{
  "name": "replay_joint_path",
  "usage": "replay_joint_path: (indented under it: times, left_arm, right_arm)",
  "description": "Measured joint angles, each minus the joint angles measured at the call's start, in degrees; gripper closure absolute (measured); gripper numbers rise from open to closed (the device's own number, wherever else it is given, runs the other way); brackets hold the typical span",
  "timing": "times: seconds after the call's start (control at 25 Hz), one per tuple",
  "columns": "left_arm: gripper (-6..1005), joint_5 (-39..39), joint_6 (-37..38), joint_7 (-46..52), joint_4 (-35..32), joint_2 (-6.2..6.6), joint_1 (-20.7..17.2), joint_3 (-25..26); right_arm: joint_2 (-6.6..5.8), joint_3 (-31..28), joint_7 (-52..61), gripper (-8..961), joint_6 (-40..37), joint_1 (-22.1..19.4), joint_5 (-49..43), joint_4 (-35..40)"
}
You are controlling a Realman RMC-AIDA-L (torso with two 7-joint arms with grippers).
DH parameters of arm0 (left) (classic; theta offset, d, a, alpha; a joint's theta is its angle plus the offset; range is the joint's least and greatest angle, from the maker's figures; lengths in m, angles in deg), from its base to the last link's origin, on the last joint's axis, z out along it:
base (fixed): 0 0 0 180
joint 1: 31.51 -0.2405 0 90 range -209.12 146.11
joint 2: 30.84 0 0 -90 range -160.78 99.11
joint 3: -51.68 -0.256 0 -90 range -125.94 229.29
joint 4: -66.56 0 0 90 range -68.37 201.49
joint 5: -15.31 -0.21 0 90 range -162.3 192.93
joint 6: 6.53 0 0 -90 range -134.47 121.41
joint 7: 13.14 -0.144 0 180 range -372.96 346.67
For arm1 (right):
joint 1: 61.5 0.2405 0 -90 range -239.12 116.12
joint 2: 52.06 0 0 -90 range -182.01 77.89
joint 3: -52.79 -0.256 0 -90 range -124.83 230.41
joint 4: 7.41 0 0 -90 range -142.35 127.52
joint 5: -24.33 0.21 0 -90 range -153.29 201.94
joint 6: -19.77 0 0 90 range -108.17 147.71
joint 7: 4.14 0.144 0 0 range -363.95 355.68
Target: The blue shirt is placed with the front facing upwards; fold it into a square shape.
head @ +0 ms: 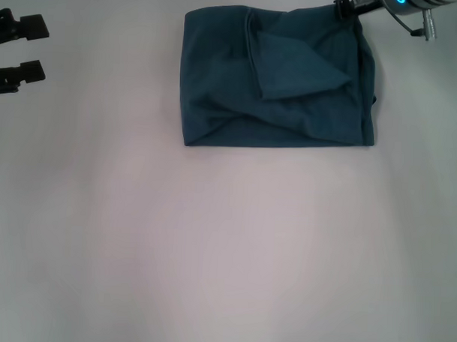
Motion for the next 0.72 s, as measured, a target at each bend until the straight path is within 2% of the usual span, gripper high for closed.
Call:
replay_joint_path:
  times: [0.2,0.28,0.32,0.44,0.48,0.52,0.56,0.6,0.68,0.72]
  left_arm:
    - [96,-0.2,-0.3,-0.1,-0.1,0.0,0.5,-0.5]
    - [96,-0.5,-0.3,-0.4,-0.1,0.0,0.7,-1.2]
    - [96,-1.0,-0.8,-0.5,-0.1,0.06,0.8,-3.3]
    - [97,-2.4,-2.3,-0.5,-0.1,-0.07,1.0,-6.3]
    - [97,-3.2,-3.1,-0.4,-0.1,-0.39,1.2,-7.7]
    - [97,-4.8,-5.3,-0.2,-0.2,-1.54,2.1,-10.7]
    - [98,-4.8,-5.3,-0.2,-0.2,-1.54,2.1,-10.7]
    - [98,-5.5,-6.6,-0.1,-0.4,-2.27,3.0,-11.8]
    - [98,-7.0,-8.6,0.1,-1.1,-3.51,4.7,-12.8]
    - [99,-9.6,-11.0,1.2,-2.6,-4.66,7.1,-13.7]
  right_arm:
    - [-0.09,0.2,-0.1,691,-0.1,0.1,0.1,-0.5]
    - [0.15,-0.7,-0.1,690,-3.6,-0.8,0.8,3.8]
    - [0.29,-1.2,-0.2,689,-6.1,-1.4,1.4,6.7]
    - [0.61,-1.7,-2.1,687,-16.3,-4.0,6.6,16.3]
    - [0.49,-1.8,-3.7,686,-20.2,-5.0,10.1,19.1]
    - [0.27,-2.2,-5.3,685,-23.9,-6.0,14.0,21.5]
    - [-0.01,-2.6,-6.9,685,-27.2,-7.0,17.9,23.5]
    - [-0.41,-3.5,-8.2,684,-30.3,-8.0,21.8,25.1]
    - [-1.68,-6.1,-10.9,651,-36.8,-9.9,30.6,27.7]
    - [-2.47,-7.5,-11.8,634,-39.7,-10.6,34.4,28.1]
